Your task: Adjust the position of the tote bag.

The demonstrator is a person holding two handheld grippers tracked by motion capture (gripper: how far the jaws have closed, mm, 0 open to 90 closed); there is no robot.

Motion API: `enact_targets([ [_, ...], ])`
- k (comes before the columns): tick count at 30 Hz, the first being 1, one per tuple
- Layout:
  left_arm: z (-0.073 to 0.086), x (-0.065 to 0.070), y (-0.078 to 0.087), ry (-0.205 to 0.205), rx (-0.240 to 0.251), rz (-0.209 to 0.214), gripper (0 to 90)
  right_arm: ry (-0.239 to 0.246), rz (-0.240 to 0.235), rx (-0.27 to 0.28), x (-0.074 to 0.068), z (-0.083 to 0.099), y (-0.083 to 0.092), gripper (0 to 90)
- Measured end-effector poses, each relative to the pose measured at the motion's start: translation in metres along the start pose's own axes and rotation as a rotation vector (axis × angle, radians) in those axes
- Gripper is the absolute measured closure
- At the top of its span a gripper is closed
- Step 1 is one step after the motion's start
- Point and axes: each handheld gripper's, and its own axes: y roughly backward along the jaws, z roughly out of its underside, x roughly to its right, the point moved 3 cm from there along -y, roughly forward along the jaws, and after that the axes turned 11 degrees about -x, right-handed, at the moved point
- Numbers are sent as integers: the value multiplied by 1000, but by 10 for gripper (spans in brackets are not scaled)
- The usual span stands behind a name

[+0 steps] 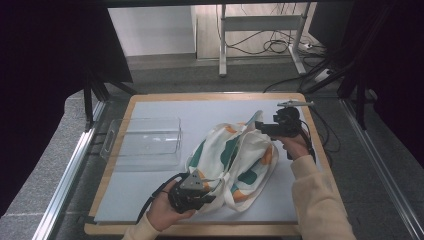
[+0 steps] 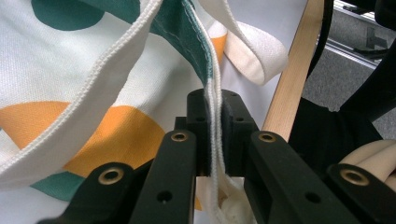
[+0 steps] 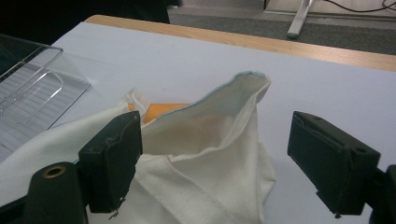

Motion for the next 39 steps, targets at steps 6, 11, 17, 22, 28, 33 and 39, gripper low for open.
enact_targets([
  [6, 0, 1, -1, 5, 7, 0, 839, -5, 3, -4, -2, -7, -4, 173],
  [11, 0, 1, -1, 7, 7, -1, 839, -8, 13, -13, -2, -11, -9, 173],
  [17, 0, 1, -1, 6, 6, -2, 839, -15, 28, -29, -1, -16, -16, 173],
  [22, 0, 1, -1, 5, 6, -4, 839, -27, 39, -46, 1, -19, -23, 173],
  [28, 0, 1, -1, 3, 6, -5, 839, -46, 60, -71, 3, -24, -32, 173],
  [33, 0, 1, -1, 4, 7, -4, 839, -72, 69, -92, 4, -27, -40, 175],
  [39, 0, 2, -2, 20, 24, 1, 838, -103, 73, -146, 6, -26, -53, 205],
])
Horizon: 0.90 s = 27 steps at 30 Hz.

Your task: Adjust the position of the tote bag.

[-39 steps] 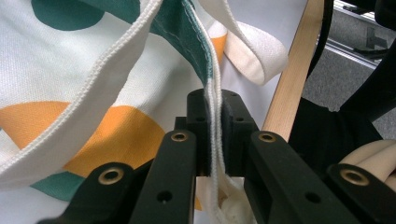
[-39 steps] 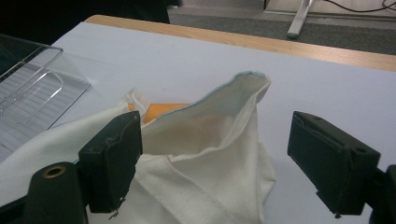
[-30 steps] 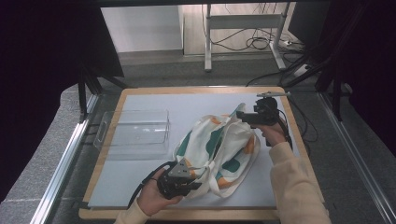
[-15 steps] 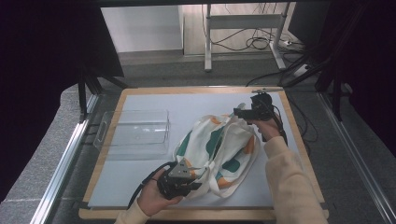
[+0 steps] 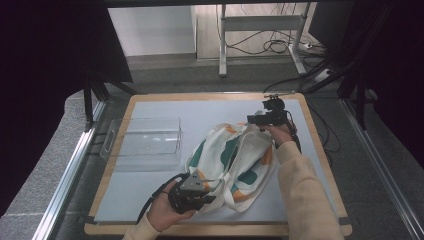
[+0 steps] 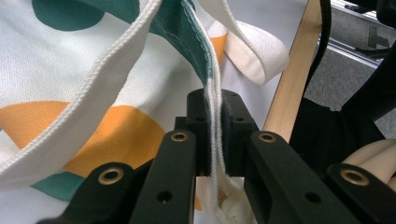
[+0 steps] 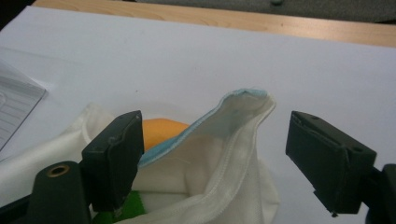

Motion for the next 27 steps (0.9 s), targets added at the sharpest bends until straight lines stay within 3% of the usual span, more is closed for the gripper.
enact_targets([
  [10, 0, 0, 0, -2, -2, 0, 838, -29, -34, -67, -1, 2, -7, 326],
  [11, 0, 0, 0, -2, -3, 0, 838, -34, -44, -91, -2, 4, -9, 370],
  [15, 0, 0, 0, -2, -2, 0, 838, -20, -45, -103, -3, 5, -11, 450],
  [16, 0, 0, -1, -2, -2, 0, 837, -16, -37, -102, -3, 5, -10, 523],
  [19, 0, 0, -1, -1, -1, 1, 838, -12, -42, -104, -2, 5, -10, 589],
  [20, 0, 0, -1, 0, -1, 1, 838, 0, -50, -113, -1, 6, -9, 654],
  [27, 1, 0, -1, 0, -2, 0, 838, 28, -67, -126, -2, 8, -7, 795],
])
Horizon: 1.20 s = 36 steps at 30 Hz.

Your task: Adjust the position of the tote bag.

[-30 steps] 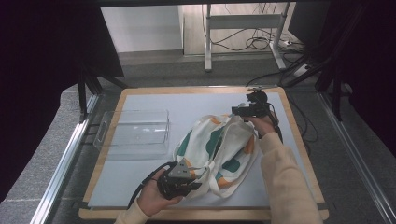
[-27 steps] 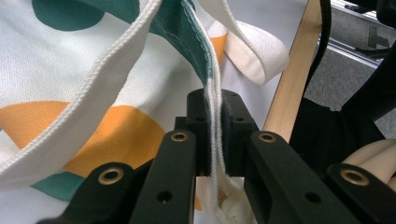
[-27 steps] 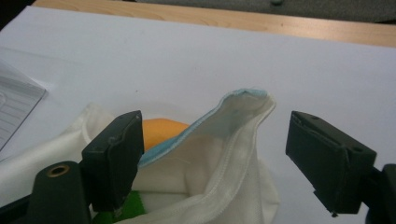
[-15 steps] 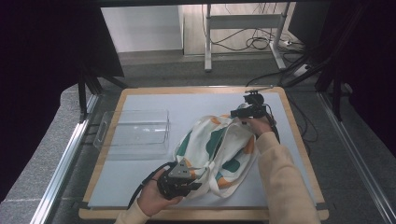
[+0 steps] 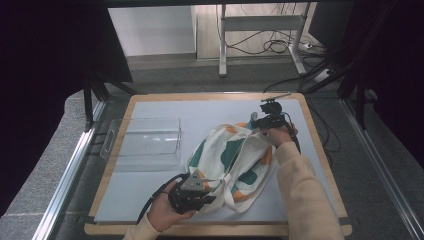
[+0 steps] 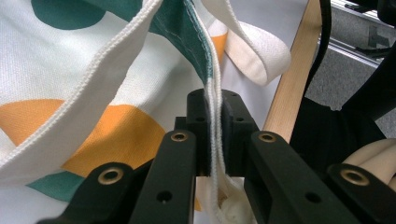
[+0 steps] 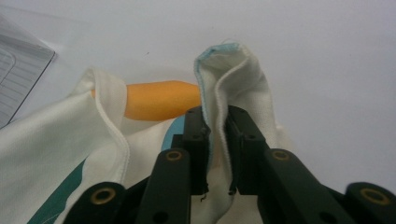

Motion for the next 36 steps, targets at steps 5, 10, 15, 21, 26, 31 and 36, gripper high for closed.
enact_targets([
  [5, 1, -2, 2, -22, -19, -6, 840, 23, 7, 1, -1, 1, 2, 819],
  [10, 1, -1, 2, 6, 3, -4, 843, 39, 9, 14, -1, 2, 8, 830],
  [15, 2, -5, 7, -12, -17, -19, 844, 53, 14, 33, -1, 4, 16, 836],
  [21, 3, -10, 11, -6, -15, -28, 845, 60, 18, 47, 1, 9, 28, 840],
  [26, 4, -15, 14, 23, 4, -38, 846, 63, 22, 62, 5, 17, 41, 842],
  [31, 4, -20, 17, 30, 5, -52, 847, 66, 21, 75, 8, 24, 50, 842],
  [36, 4, -29, 20, 41, 7, -66, 847, 72, 19, 98, 11, 33, 62, 842],
])
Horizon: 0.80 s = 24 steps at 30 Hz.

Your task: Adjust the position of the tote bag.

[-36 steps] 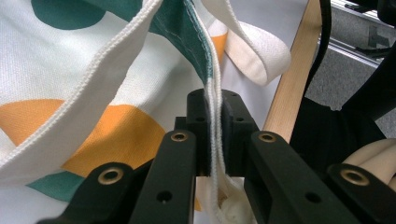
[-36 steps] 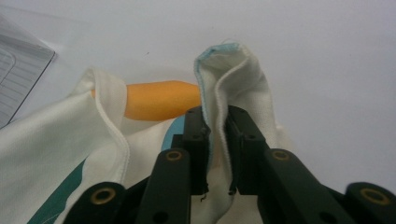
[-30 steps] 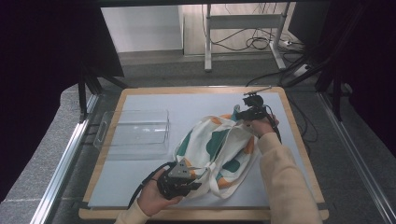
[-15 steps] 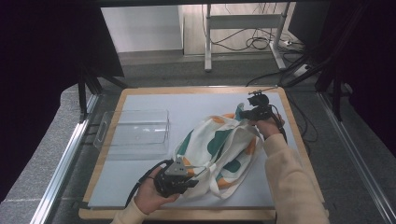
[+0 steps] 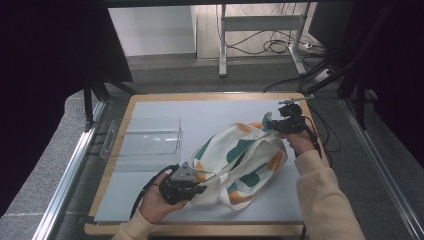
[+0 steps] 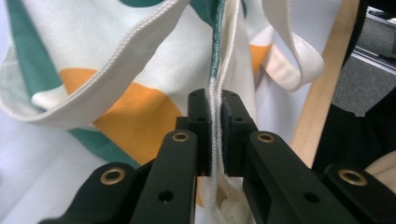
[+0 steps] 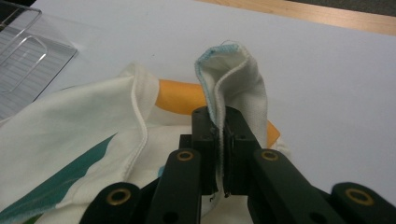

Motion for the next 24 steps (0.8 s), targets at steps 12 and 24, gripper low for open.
enact_targets([
  [12, -11, -25, 10, 5, -6, -50, 847, -3, -8, 82, 6, 30, 32, 840],
  [24, -25, -40, 11, -2, -15, -79, 847, -39, -17, 113, 13, 52, 43, 840],
])
